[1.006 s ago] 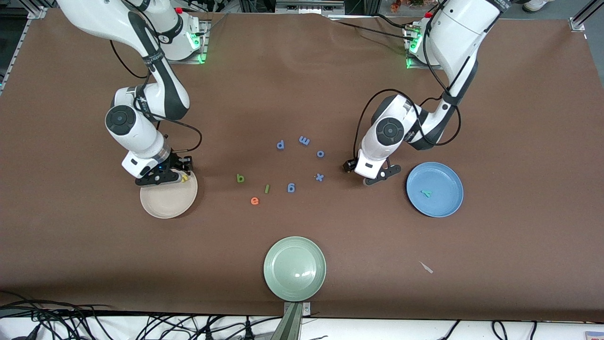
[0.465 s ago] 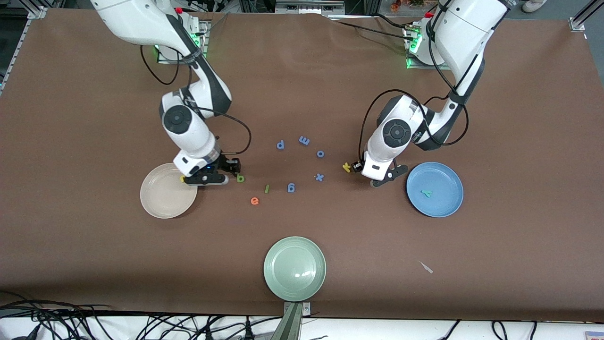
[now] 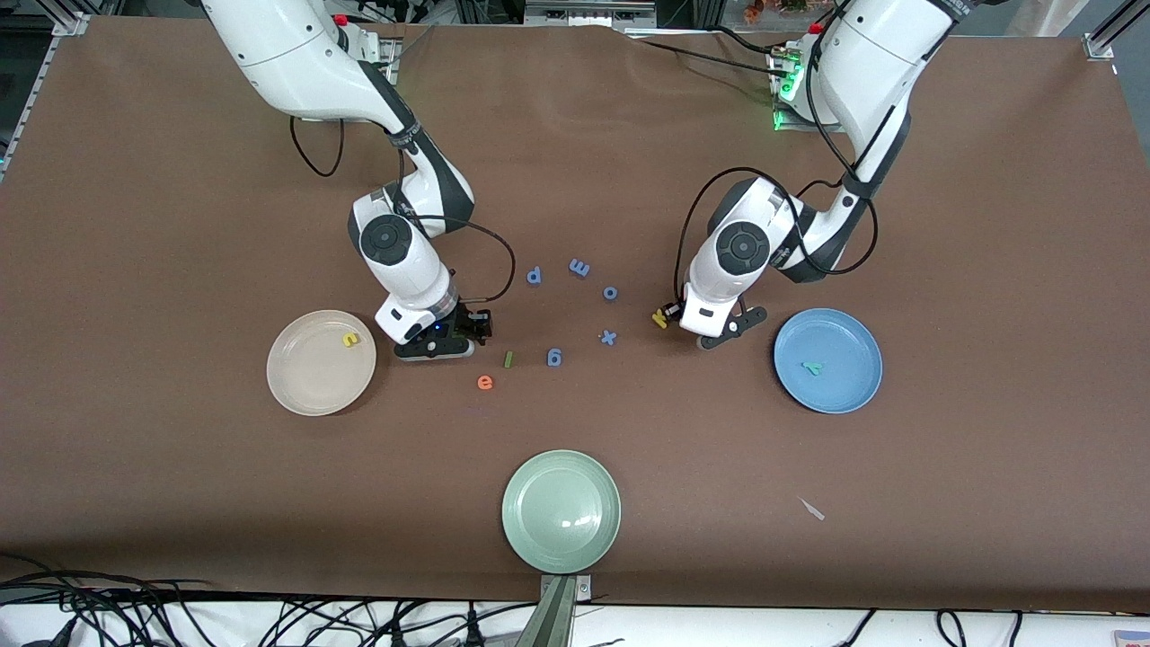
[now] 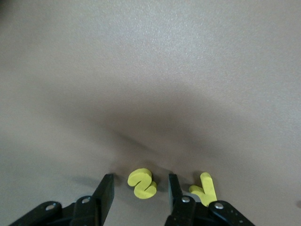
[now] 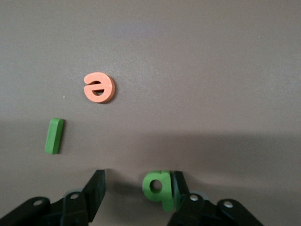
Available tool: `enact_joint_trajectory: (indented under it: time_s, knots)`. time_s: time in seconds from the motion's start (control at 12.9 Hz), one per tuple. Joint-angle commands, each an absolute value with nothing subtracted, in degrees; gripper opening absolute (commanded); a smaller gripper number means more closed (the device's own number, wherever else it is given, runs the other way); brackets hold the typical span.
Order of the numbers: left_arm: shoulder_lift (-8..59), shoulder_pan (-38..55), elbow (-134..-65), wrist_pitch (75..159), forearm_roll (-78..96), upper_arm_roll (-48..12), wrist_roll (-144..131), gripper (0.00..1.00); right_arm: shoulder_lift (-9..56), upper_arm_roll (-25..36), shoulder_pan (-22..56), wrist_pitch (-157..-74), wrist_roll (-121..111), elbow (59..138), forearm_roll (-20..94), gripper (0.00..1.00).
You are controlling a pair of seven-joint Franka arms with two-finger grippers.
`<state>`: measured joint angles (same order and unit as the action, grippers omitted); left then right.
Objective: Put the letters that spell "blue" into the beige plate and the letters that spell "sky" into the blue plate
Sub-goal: 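Drop the 2 in the blue plate while the right gripper drops the a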
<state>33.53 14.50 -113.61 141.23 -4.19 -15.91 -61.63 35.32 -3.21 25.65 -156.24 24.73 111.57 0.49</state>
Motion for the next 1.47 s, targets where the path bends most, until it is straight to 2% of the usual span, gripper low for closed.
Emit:
enact_joint_trajectory:
  time_s: [0.0, 0.08, 0.23, 0.31, 0.46, 0.7, 0.85, 0.93, 1.01, 1.08, 1.16, 1.24, 1.32, 1.39]
  knots:
    - [33.49, 14.59, -113.99, 142.29, -5.45, -15.82, -62.67, 0.19, 35.77, -3.25, 25.75, -156.53, 25.14, 111.18, -1.92, 0.49]
    - [33.40, 14.50, -113.99, 142.29, -5.45, -15.82, -62.67, 0.11, 35.77, -3.16, 25.75, -156.53, 25.22, 111.44, -3.24, 0.41]
    - [32.00, 14.41, -113.73, 141.51, -5.71, -15.73, -61.79, 0.05, 35.68, -3.16, 25.58, -156.27, 25.14, 111.71, -3.52, 0.09]
    - [30.86, 13.98, -113.30, 139.76, -5.71, -15.73, -61.79, 0.05, 35.34, -2.99, 25.40, -156.01, 24.79, 111.80, -3.52, 0.00]
    - [28.49, 13.80, -111.89, 134.85, -9.64, -15.64, -61.79, 0.04, 33.06, -1.85, 24.96, -153.66, 21.82, 111.97, -3.52, 0.00]
    - [27.78, 11.35, -109.43, 130.17, -13.53, -15.56, -55.58, 0.04, 27.00, 0.52, 20.15, -143.99, 5.34, 111.80, -3.52, 0.00]
    - [26.72, 6.70, -109.42, 128.77, -13.54, -15.64, -45.58, 0.04, 24.88, 1.05, 14.79, -142.39, -8.11, 111.88, -3.52, 0.00]
    - [26.63, 3.90, -109.42, 128.50, -13.54, -15.73, -39.61, 0.05, 24.61, 3.66, 14.50, -142.38, -13.31, 111.97, -3.52, 0.00]
    - [26.72, 1.87, -109.42, 128.50, -13.54, -15.73, -34.77, 0.06, 24.78, 5.43, 14.50, -142.38, -17.10, 112.23, -3.52, 0.03]
    - [26.81, -0.42, -109.42, 128.58, -13.54, -15.73, -30.02, 0.07, 25.31, 5.97, 14.33, -142.99, -17.66, 112.76, -2.99, 0.23]
    - [26.98, -2.18, -109.42, 128.76, -13.54, -15.73, -26.40, 0.08, 25.57, 5.98, 14.33, -143.00, -16.88, 112.94, -2.38, 0.56]
    - [27.07, -2.98, -109.34, 128.93, -13.54, -15.73, -24.37, 0.20, 25.92, 5.89, 14.41, -143.00, -13.92, 112.85, -2.20, 0.73]
    - [27.24, -3.42, -109.25, 129.02, -13.54, -15.73, -23.04, 0.57, 26.28, 5.02, 14.50, -142.91, -10.23, 112.76, -2.28, 0.79]
    - [27.16, -3.34, -109.16, 129.02, -13.54, -15.73, -22.85, 0.95, 26.80, 3.01, 14.68, -142.91, -6.11, 112.24, -2.37, 0.79]
